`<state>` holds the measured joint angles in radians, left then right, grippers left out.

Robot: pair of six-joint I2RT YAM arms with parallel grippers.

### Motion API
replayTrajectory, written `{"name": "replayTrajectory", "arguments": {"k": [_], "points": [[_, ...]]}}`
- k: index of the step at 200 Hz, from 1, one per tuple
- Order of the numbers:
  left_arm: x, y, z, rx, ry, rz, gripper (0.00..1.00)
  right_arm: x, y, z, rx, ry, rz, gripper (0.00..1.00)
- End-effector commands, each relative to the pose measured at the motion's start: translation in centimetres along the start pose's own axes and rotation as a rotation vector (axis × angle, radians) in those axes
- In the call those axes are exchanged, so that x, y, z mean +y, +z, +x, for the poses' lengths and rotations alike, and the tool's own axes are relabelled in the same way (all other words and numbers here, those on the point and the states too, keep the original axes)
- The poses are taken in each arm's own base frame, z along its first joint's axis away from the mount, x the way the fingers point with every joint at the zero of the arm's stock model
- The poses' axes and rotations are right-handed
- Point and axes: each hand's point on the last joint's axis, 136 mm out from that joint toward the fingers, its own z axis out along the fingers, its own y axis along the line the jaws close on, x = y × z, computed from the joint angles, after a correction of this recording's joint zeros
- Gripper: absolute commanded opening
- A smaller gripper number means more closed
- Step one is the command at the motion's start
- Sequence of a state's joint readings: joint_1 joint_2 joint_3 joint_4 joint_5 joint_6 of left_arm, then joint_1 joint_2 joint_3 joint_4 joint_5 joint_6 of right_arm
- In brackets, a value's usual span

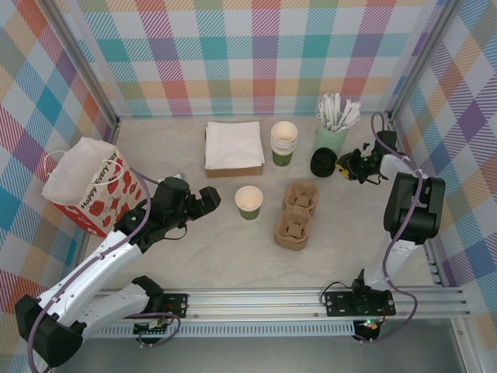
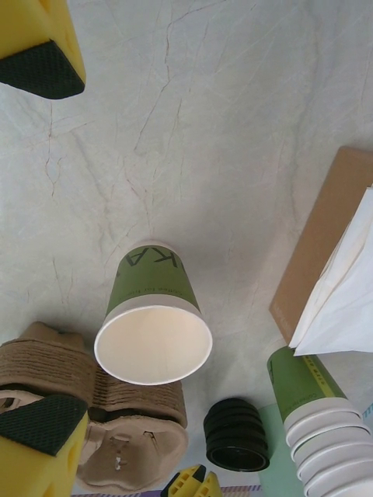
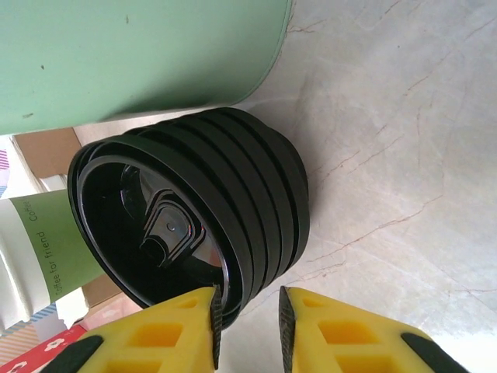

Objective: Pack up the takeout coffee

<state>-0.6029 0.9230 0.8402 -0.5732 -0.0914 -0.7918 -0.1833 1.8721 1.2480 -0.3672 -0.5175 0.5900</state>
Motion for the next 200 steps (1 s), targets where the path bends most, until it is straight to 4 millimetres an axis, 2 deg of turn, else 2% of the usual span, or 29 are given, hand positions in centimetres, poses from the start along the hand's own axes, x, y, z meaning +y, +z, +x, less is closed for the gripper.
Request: {"name": "replayTrajectory", "arguments": {"k": [1,48,100,200], "points": [[-0.3,-0.1,0.0,-0.009,0.026,0.006,1.00,1.1,0.3,-0.2,0.018,-0.033,-0.027,0.27],[-0.2,-0.1,0.0,-0.010,0.026,0.004,1.00,1.0,1.0,0.2,0.035,-0.036,-0.011,0.23],[-0.2,-0.1,0.0,-0.009,0.026,0.003,1.00,0.6,1.3,0.4,0.040,-0.033,0.008,0.14],[-0.2,-0.1,0.0,-0.012,0.026,0.002,1.00,-0.2,1.8,0.6,0.053,-0.025,0.035,0.14]]}}
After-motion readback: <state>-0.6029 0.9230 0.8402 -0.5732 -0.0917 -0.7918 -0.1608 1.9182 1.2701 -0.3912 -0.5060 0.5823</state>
